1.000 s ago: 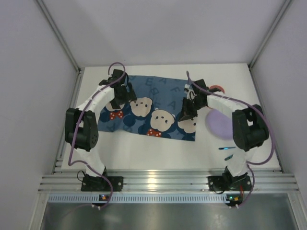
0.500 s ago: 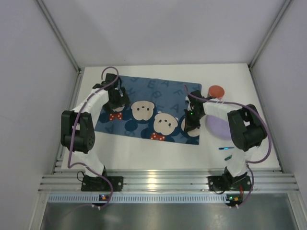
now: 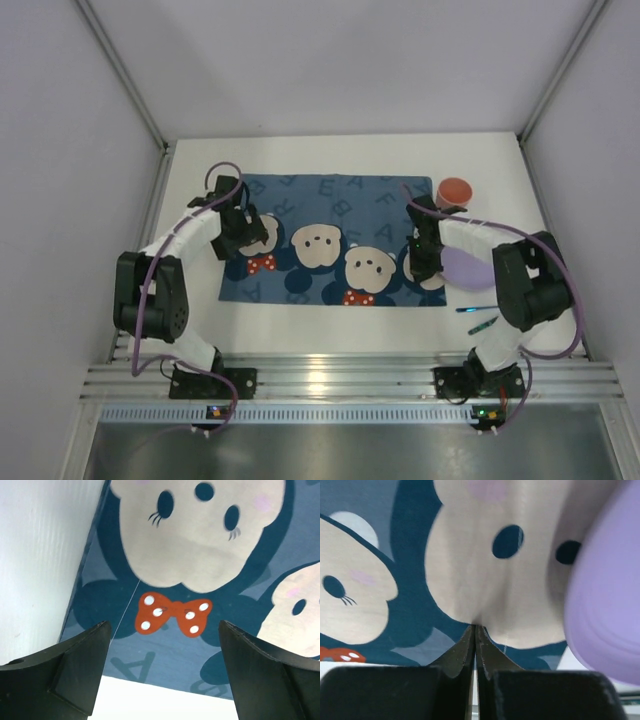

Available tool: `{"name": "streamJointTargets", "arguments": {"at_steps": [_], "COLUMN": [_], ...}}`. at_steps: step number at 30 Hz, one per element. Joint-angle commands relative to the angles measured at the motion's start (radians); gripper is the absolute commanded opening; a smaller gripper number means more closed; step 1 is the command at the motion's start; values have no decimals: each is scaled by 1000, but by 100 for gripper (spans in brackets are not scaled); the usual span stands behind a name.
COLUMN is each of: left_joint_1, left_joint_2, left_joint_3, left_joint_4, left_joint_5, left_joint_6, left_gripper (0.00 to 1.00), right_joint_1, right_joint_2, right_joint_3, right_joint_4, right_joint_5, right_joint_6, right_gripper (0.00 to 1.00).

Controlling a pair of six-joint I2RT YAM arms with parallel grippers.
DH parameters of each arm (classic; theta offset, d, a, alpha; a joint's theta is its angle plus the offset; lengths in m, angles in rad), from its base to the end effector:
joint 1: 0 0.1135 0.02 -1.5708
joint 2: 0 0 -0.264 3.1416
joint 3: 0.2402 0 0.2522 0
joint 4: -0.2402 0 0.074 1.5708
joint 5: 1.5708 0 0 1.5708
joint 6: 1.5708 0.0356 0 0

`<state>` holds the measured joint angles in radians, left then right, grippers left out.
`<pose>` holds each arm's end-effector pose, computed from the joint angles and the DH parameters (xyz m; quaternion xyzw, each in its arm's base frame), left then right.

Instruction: Set the dinner table for one person

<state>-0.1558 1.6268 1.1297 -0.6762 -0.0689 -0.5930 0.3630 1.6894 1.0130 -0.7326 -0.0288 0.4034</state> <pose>0.3176 -0.0474 0.2120 -0.2191 0.9549 -0.0407 0.1960 0.2777 0.1066 0.1609 0.0190 0.9964 0.0435 0.0696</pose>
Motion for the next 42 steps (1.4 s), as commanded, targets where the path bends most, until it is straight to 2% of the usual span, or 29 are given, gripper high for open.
{"name": "streamJointTargets", "arguments": {"at_steps": [1, 3, 5, 6, 8, 9, 12, 14, 15, 16, 17, 23, 30, 32, 35, 38, 39, 42], "left_joint_1": [-1, -1, -2, -4, -5, -5, -5, -8, -10, -14, -16, -24, -24, -24, -24, -24, -24, -24], "left_joint_2": [-76, -105, -128, -155, -180, -191, -219, -232, -235, -240, -243, -223, -130, -113, -85, -77, -77, -71], "left_joint_3": [-48, -80, -103, -108, -110, -107, -85, -67, -62, -51, -45, -18, 13, 18, 24, 16, 15, 13], "left_joint_4": [18, 12, 17, 15, 6, 1, -17, -22, -25, -25, -26, -40, -10, 4, 6, 9, 9, 7], "left_joint_5": [-26, -25, -20, -23, -29, -32, -25, -2, 4, 12, 21, 49, 118, 141, 176, 213, 219, 241], "left_joint_6": [-47, -64, -71, -71, -71, -70, -64, -56, -53, -45, -41, -1, 36, 42, 48, 61, 65, 84], "left_gripper": [93, 93, 93, 93, 93, 93, 93, 93, 93, 93, 93, 93, 92, 92, 92, 92, 92, 92], "right_joint_1": [-13, -10, -10, -10, -10, -12, -24, -62, -82, -104, -157, -346, -388, -386, -386, -377, -375, -371], "right_joint_2": [-83, -123, -201, -250, -283, -290, -243, -203, -163, -148, -134, 19, 211, 263, 334, 388, 409, 447], "right_joint_3": [35, 93, 149, 212, 287, 373, 540, 608, 659, 673, 680, 756, 897, 915, 950, 954, 958, 1009], "right_joint_4": [-100, -137, -168, -171, -183, -195, -266, -321, -336, -347, -347, -361, -372, -367, -364, -363, -363, -372], "right_joint_5": [99, 57, 35, -24, -43, -16, 111, 168, 184, 169, 158, 144, 168, 170, 173, 178, 185, 199], "right_joint_6": [-26, -35, -44, -52, -70, -75, -116, -130, -123, -104, -94, -72, -64, -52, -35, -18, -17, -21], "right_gripper": [0, 0, 6, 19, 32, 47, 67, 75, 84, 98, 100, 100, 99, 96, 86, 63, 39, 6]}}
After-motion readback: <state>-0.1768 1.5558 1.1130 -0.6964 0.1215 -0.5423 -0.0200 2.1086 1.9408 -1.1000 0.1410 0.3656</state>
